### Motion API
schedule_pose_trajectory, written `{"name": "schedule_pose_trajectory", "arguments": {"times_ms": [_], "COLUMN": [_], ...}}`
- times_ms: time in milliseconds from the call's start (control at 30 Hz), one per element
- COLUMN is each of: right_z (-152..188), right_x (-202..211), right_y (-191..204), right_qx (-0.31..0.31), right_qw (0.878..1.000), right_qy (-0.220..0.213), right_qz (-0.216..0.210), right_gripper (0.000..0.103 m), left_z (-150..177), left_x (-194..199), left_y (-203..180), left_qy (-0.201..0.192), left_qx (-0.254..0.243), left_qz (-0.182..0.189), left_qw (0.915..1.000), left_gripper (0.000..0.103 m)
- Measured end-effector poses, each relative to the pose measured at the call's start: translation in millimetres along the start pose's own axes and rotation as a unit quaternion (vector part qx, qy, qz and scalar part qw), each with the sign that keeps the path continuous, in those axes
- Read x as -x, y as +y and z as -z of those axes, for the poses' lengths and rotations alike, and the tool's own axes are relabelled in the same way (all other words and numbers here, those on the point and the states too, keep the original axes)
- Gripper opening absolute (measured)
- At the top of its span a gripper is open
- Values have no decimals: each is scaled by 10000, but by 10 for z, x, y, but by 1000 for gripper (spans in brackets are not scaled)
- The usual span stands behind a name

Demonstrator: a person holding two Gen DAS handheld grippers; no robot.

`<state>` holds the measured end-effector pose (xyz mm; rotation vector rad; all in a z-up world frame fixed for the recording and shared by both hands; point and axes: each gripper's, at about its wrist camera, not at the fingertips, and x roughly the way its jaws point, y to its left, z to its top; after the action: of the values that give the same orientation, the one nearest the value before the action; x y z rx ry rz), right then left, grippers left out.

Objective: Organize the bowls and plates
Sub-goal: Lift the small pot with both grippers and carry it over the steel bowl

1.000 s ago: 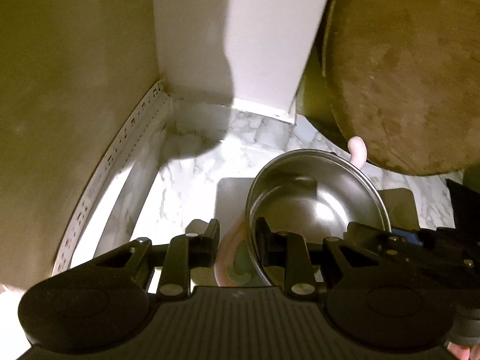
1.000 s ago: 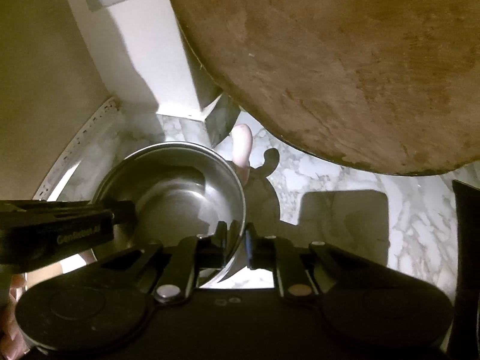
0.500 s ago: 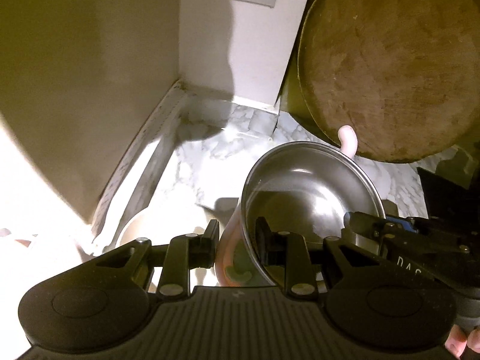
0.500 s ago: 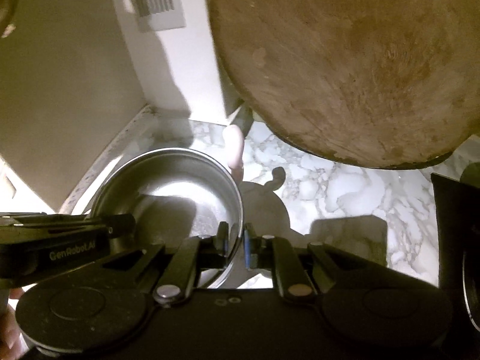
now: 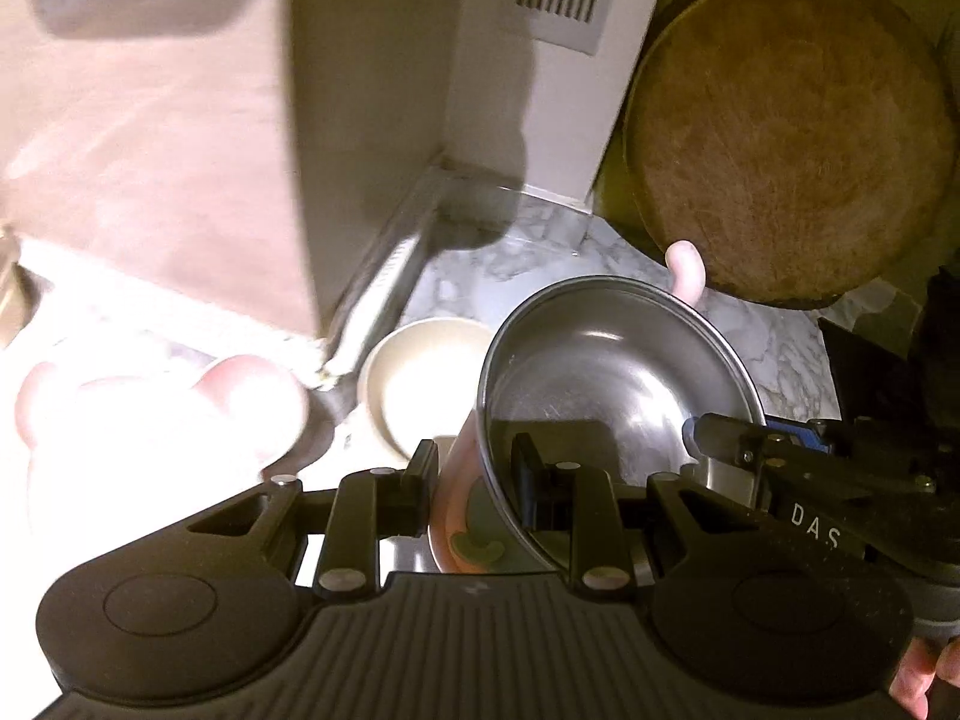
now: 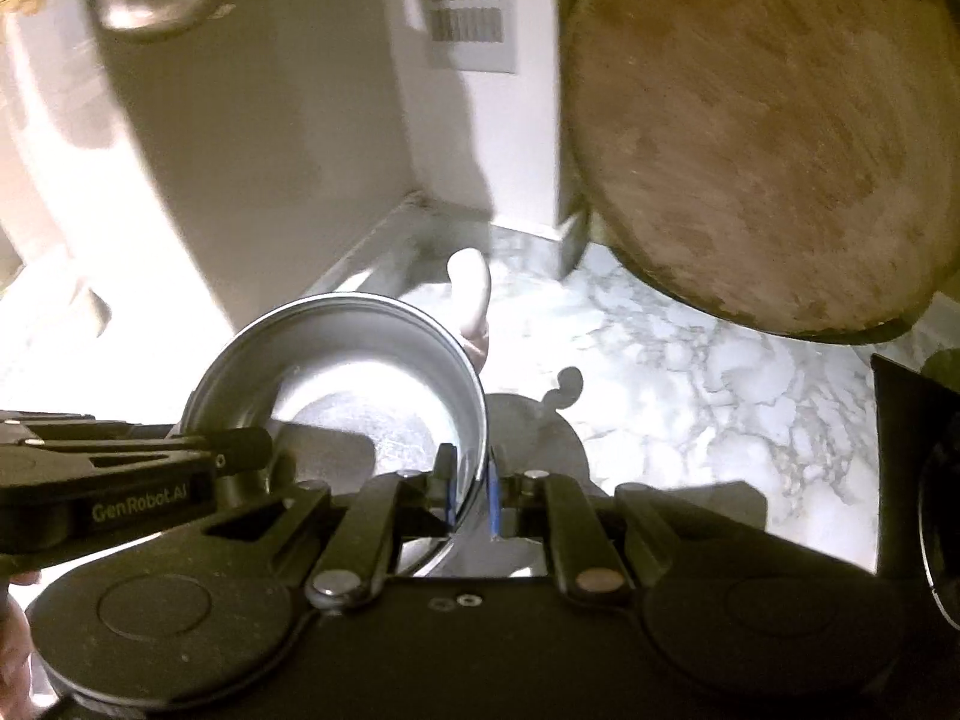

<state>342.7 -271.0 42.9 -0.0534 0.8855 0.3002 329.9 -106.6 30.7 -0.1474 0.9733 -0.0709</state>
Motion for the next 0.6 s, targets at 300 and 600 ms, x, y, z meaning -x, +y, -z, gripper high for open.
{"name": "schedule_pose_trajectory", "arguments": {"times_ms": [300,600], "right_z": [160,407], "right_x": [226,380], "right_y": [490,1009], "right_qx": [376,820], "right_qw": [9990,9956], "right_qy": [-30,-12], "right_qz": [-255,-459], "right_gripper": [11,11], "left_z": [359,749], "left_x": [476,776], "left_y": [358,705], "left_qy": [-96,-142], "left_qx": [254,511], "left_qz": [-173,-414], "left_qw": [9995,9977], "left_gripper": [25,25]}}
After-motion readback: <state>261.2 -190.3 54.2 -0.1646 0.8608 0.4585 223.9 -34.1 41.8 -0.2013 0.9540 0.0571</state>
